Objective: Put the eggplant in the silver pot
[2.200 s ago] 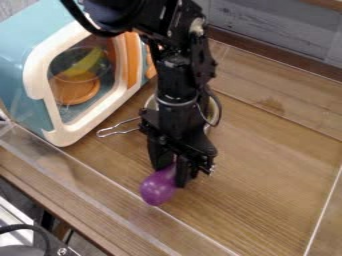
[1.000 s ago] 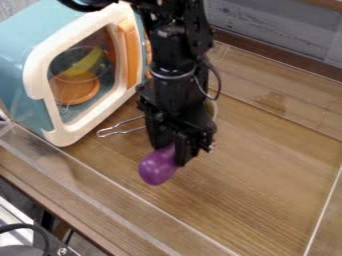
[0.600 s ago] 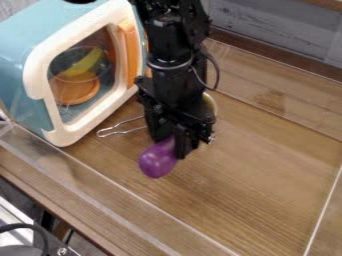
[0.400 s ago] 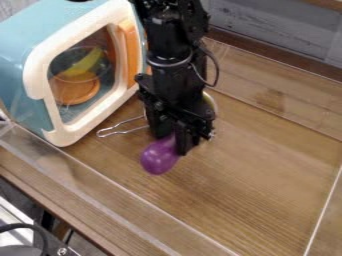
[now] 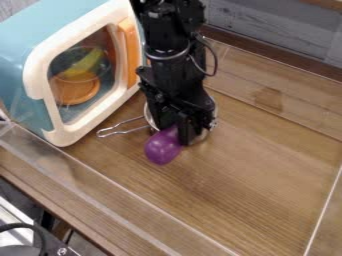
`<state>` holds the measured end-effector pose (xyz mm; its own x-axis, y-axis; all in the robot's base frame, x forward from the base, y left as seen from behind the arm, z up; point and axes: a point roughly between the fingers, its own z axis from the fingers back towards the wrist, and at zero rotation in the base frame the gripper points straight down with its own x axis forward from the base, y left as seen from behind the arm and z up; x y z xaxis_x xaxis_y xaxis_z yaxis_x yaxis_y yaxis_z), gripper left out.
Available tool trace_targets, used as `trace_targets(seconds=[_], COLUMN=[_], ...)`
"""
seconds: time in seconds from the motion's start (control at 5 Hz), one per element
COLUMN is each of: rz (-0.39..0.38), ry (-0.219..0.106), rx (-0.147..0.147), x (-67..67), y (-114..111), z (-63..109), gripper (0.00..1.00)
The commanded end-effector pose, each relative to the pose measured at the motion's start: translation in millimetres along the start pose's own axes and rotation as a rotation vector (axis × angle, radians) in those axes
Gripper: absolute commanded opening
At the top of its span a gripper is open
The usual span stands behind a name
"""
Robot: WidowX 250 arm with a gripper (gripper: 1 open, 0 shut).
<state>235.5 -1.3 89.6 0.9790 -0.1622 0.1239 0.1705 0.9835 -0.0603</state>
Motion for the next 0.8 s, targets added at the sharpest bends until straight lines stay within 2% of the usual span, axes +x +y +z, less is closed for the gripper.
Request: trace_targets(seconds=[0.0, 0.6], rz=[-0.003, 0.008], ry=[-0.068, -0.104], rx=[0.008, -0.002], x=[13.8, 18.7], y=[5.6, 11.5], z=[14.2, 20.0], gripper=[0.00, 0.00])
